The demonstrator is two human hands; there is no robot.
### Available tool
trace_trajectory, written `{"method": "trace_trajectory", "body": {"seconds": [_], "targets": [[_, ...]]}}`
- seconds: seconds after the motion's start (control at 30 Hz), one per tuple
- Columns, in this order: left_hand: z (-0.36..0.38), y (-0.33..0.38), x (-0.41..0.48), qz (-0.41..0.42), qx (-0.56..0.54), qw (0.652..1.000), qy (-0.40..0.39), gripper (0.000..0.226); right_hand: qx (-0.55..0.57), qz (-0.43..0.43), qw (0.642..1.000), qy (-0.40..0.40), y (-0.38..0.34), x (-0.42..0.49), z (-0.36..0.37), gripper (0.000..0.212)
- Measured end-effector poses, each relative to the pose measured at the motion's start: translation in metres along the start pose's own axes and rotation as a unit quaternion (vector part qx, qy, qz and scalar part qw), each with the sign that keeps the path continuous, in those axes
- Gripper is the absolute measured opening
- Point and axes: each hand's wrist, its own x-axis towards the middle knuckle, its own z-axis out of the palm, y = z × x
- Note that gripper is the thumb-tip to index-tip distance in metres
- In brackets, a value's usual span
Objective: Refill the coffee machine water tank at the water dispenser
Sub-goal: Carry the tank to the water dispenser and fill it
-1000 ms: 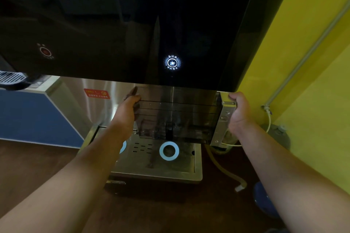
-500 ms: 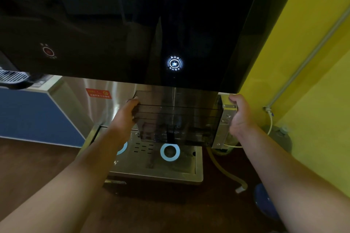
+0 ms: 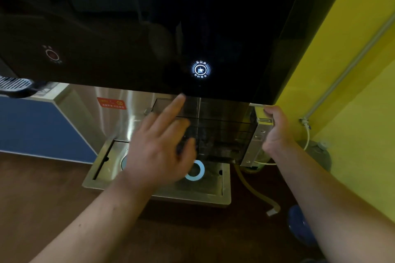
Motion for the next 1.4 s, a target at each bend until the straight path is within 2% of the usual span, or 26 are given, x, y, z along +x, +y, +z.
{"method": "trace_trajectory", "body": {"seconds": [0.07, 0.13, 0.33, 0.5, 0.6, 0.63, 0.7, 0.73, 0.77, 0.8, 0.83, 0.87, 0.9, 0.97, 1.0, 1.07, 1.17, 1.33, 1.4], "targets": [[0.001, 0.017, 0.015, -0.001, 0.002, 0.999, -0.041, 0.032, 0.005, -0.004, 1.0, 0.002, 0.0, -0.001, 0.001, 0.049], [0.003, 0.027, 0.025, 0.007, 0.013, 0.999, -0.051, 0.034, 0.0, -0.009, 1.0, 0.004, -0.001, -0.002, 0.003, 0.052], [0.007, 0.024, 0.044, -0.038, 0.049, 0.991, -0.117, 0.036, -0.005, 0.007, 1.0, 0.012, -0.004, 0.0, 0.005, 0.029], [0.012, 0.021, 0.043, -0.03, 0.056, 0.99, -0.126, 0.028, -0.002, 0.01, 1.0, 0.013, -0.006, -0.002, 0.006, 0.031], [0.013, 0.018, 0.04, -0.012, 0.032, 0.995, -0.089, 0.043, -0.006, 0.004, 1.0, 0.006, -0.007, -0.003, 0.006, 0.031], [0.012, 0.014, 0.036, -0.001, 0.01, 0.998, -0.063, 0.041, -0.008, 0.003, 1.0, 0.004, -0.006, -0.003, 0.006, 0.03], [0.012, 0.0, 0.022, 0.017, -0.046, 0.999, 0.016, 0.025, -0.003, 0.008, 1.0, -0.001, -0.005, -0.001, 0.005, 0.025], [0.014, -0.009, 0.01, -0.001, -0.077, 0.995, 0.064, 0.014, 0.001, 0.009, 1.0, -0.006, -0.005, 0.0, 0.004, 0.023], [0.015, -0.017, -0.001, -0.06, -0.119, 0.986, 0.101, 0.005, 0.0, 0.004, 1.0, -0.013, -0.005, 0.001, 0.003, 0.022], [0.017, -0.023, -0.012, -0.17, -0.16, 0.964, 0.129, 0.008, 0.002, -0.001, 1.0, -0.021, -0.006, 0.0, 0.002, 0.023], [0.019, -0.027, -0.02, -0.303, -0.205, 0.92, 0.14, 0.009, 0.008, -0.005, 1.0, -0.023, -0.006, 0.0, 0.002, 0.025], [0.022, -0.032, -0.026, -0.422, -0.257, 0.859, 0.134, 0.01, 0.016, -0.005, 1.0, -0.023, -0.007, -0.001, 0.002, 0.028], [0.024, -0.036, -0.027, -0.503, -0.31, 0.799, 0.109, 0.022, 0.02, -0.006, 1.0, -0.018, -0.007, -0.002, 0.002, 0.031], [0.025, -0.044, -0.023, -0.566, -0.419, 0.709, 0.04, 0.042, 0.022, -0.013, 1.0, -0.015, -0.008, -0.004, 0.003, 0.037], [0.026, -0.045, -0.017, -0.565, -0.464, 0.682, 0.012, 0.045, 0.02, -0.014, 1.0, -0.016, -0.007, -0.004, 0.003, 0.042], [0.028, -0.043, -0.008, -0.543, -0.503, 0.672, 0.0, 0.044, 0.015, -0.014, 1.0, -0.017, -0.006, -0.006, 0.004, 0.049], [0.034, -0.039, -0.002, -0.537, -0.481, 0.693, 0.017, 0.042, 0.018, -0.011, 0.999, -0.027, -0.004, -0.006, 0.002, 0.05], [0.033, -0.037, -0.005, -0.513, -0.479, 0.712, 0.009, 0.038, 0.012, -0.007, 0.999, -0.029, -0.002, -0.009, 0.0, 0.037], [0.032, -0.038, -0.007, -0.505, -0.496, 0.707, 0.007, 0.036, 0.01, -0.002, 1.0, -0.028, -0.002, -0.009, 0.001, 0.025]]}}
